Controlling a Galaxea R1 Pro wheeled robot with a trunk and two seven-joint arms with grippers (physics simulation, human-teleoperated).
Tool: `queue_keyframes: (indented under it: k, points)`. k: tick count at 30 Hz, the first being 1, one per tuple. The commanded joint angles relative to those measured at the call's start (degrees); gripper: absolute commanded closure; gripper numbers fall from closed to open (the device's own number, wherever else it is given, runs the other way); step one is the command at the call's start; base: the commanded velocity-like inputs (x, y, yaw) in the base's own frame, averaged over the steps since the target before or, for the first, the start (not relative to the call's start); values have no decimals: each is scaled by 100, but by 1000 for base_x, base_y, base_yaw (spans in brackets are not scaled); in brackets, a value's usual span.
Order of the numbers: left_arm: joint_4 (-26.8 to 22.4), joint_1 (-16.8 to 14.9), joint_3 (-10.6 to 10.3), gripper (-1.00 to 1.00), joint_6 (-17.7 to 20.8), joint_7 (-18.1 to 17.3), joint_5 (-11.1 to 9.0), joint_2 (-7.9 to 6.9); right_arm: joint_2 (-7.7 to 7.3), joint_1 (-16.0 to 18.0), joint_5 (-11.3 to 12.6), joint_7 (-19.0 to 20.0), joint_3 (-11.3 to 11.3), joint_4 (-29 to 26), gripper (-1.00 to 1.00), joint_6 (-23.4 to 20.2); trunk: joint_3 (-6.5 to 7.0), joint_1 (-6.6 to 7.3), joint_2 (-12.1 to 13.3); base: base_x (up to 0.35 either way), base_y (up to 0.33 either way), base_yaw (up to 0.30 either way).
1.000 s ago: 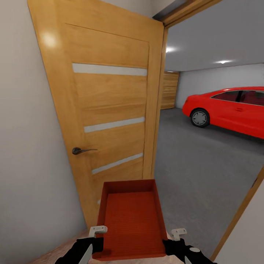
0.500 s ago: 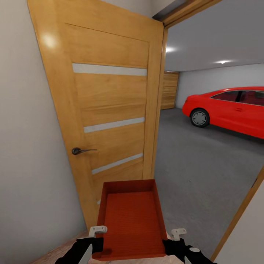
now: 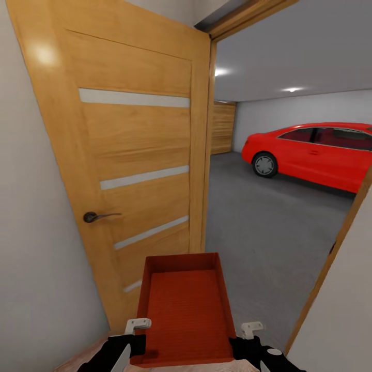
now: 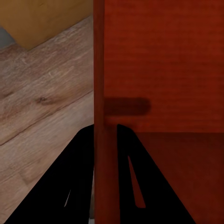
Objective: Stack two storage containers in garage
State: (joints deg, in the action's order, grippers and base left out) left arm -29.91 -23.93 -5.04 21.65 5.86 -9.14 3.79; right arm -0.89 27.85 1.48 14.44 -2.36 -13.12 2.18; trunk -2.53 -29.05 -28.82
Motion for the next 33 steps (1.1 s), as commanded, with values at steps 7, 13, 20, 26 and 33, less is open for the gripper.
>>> queue_keyframes:
  k: [7, 13, 20, 26, 33]
  points:
    - [-64, -6, 56, 100, 49, 169, 150, -1, 108, 0, 28, 68, -239, 20, 100, 23, 2, -3, -12, 0, 1, -277]
    - [-67, -6, 56, 100, 49, 169, 150, -9, 106, -3, 28, 68, -239, 20, 100, 27, 16, -3, -12, 47, 145, -277]
    - [-63, -6, 56, 100, 49, 169, 150, -10, 106, -1, 28, 68, -239, 20, 100, 27, 32, -3, -12, 116, 241, -277]
    - [-66, -6, 56, 100, 49, 169, 150, -10, 107, 0, 28, 71, -239, 20, 100, 28, 47, -3, -12, 156, 239, -277]
    - [-67, -6, 56, 100, 49, 169, 150, -10, 108, -3, 25, 68, -239, 20, 100, 28, 65, -3, -12, 122, 160, -276]
